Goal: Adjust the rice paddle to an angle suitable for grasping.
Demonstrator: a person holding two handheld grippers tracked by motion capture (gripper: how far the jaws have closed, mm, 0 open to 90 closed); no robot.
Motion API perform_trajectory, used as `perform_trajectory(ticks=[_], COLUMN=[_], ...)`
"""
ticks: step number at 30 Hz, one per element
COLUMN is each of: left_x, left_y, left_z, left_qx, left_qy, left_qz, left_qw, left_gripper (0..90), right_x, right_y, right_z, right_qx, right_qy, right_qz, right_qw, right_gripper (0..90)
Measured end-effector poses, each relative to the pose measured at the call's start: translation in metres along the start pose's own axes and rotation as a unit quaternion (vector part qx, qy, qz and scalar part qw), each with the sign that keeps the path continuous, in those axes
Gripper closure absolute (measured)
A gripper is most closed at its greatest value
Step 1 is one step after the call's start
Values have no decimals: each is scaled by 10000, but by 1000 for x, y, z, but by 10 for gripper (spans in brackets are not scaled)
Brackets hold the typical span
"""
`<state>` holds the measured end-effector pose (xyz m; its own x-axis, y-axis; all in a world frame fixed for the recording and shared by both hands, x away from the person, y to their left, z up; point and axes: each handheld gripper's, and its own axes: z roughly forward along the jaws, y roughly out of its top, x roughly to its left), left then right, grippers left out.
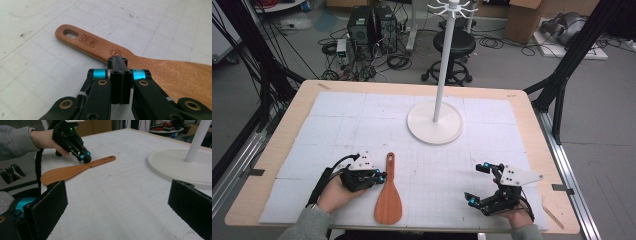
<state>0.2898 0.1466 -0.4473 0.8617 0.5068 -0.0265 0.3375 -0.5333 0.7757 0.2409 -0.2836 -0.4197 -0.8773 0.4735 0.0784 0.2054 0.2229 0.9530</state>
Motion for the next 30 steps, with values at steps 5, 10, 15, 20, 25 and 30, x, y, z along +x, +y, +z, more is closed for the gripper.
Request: perform_trajectory(ticks=[5,10,15,20,25,30], left_x=[-7,-14,-38,-57,-61,-64], left_y=[3,10,17,21,22,21], left_z=[3,-9,-8,5,17,22], left_qx=[-17,-347,-391,-227,-58,152], left_qy=[56,-56,-428,-670,-725,-723], left_qz=[172,26,108,265,178,272], left_qw=[9998,9994,9983,9971,9972,9969], left_gripper=[898,897,897,897,897,897], right_x=[0,0,1,1,1,1], right_y=[0,-1,-1,-1,-1,-1], right_z=[-1,-1,3,2,3,3], right_qx=[-16,19,70,64,90,98], right_qy=[-4,8,75,71,92,103], right_qz=[6,12,-9,-27,-12,-2], right_qw=[10000,10000,9999,10000,9999,9999], right_gripper=[12,12,12,12,12,12])
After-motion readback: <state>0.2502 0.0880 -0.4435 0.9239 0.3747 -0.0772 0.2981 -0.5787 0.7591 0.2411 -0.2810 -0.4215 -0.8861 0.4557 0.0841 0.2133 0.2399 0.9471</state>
